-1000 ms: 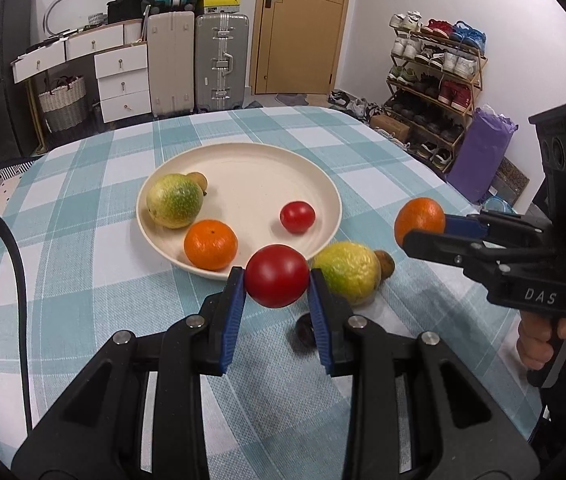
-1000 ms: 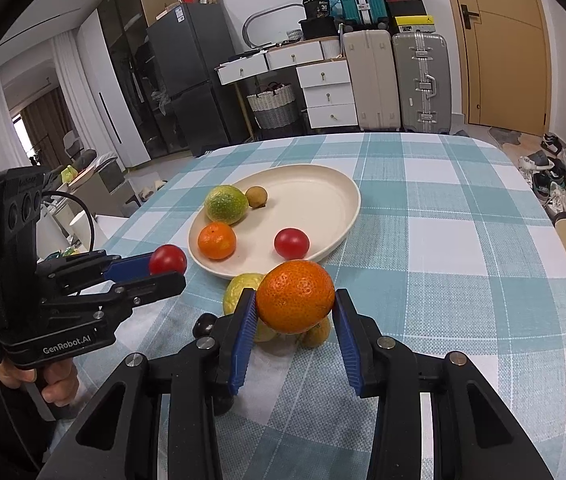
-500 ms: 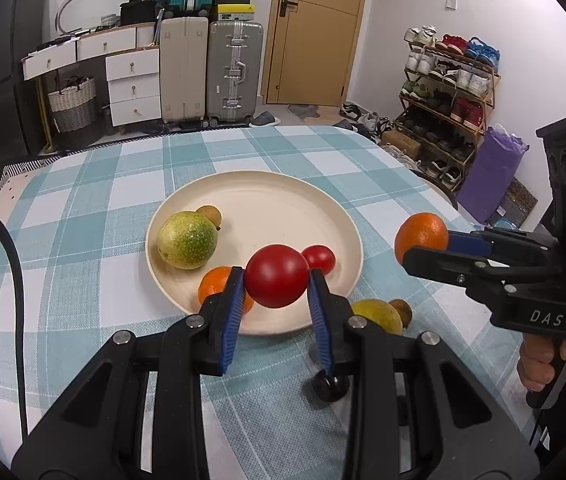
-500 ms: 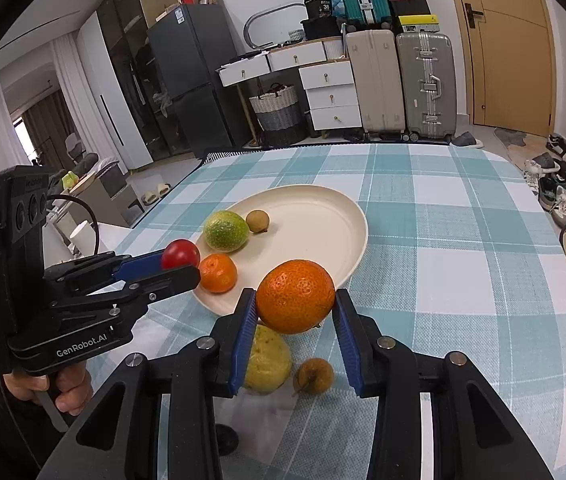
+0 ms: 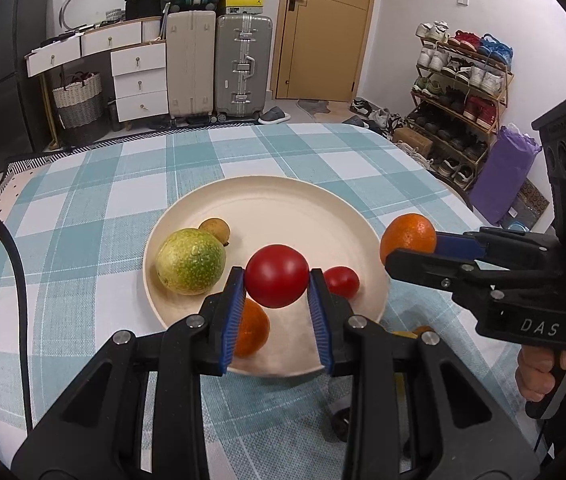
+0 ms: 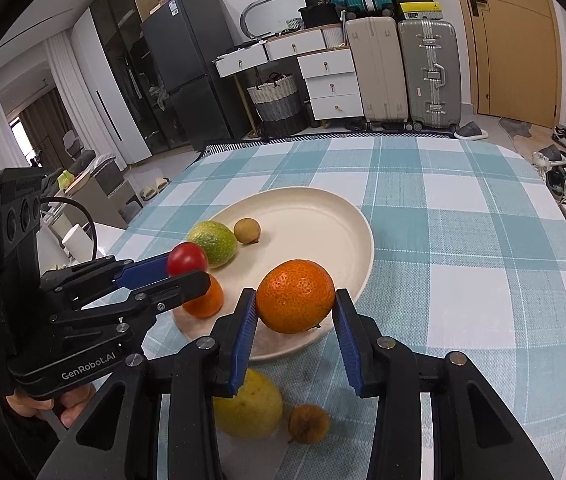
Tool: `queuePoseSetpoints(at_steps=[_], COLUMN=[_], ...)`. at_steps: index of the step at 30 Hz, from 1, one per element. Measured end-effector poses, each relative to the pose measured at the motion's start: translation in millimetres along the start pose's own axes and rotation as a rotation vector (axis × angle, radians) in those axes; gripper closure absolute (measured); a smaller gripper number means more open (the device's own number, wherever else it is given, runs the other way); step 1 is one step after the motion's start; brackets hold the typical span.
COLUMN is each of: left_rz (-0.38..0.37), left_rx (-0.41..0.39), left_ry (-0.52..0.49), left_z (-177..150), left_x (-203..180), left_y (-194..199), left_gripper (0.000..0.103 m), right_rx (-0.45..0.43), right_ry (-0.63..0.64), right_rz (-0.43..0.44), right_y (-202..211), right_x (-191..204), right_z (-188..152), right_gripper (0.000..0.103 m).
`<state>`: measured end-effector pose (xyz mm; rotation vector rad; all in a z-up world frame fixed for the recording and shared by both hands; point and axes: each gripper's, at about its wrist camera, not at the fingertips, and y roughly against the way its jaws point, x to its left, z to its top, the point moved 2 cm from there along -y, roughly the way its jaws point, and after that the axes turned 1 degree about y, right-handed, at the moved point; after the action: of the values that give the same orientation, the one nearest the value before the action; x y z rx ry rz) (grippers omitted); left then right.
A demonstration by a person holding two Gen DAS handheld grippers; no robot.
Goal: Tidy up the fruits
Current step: 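Carry the orange and tomato into the cream plate and open both tools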
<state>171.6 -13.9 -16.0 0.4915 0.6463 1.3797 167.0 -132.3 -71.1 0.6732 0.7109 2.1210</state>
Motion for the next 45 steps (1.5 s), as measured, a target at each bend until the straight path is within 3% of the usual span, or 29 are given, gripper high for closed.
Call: queuePoseSetpoints(at_steps=[14, 33, 40, 43, 45], left_rz=[0.017, 0.059, 0.043, 0.030, 0.033], left_rx=[0.034, 0.040, 0.044, 0.029, 0.009], left_ry=[-0.008, -0.028, -0.014, -0.005, -0.003], left_z=[4, 0, 1, 2, 2], left_x=[6, 7, 8, 6, 5], left_y=[-37, -47, -38, -27, -18], left_gripper=[0.074, 0.074, 0.073, 0.061, 0.047], right_rx=[0.039, 0.077, 0.022, 0.005, -0.004], right_ry=[0.015, 0.038, 0.045, 0.033, 0.023], right_rz=[-0.028, -0.048, -0.071, -0.076, -0.069], right_y=[-36, -58, -39, -25, -17], right_x=[-7, -8, -4, -6, -7], right_z=[13, 14, 14, 11, 9], right_gripper=[0.064, 0.063, 0.050, 0.038, 0.030])
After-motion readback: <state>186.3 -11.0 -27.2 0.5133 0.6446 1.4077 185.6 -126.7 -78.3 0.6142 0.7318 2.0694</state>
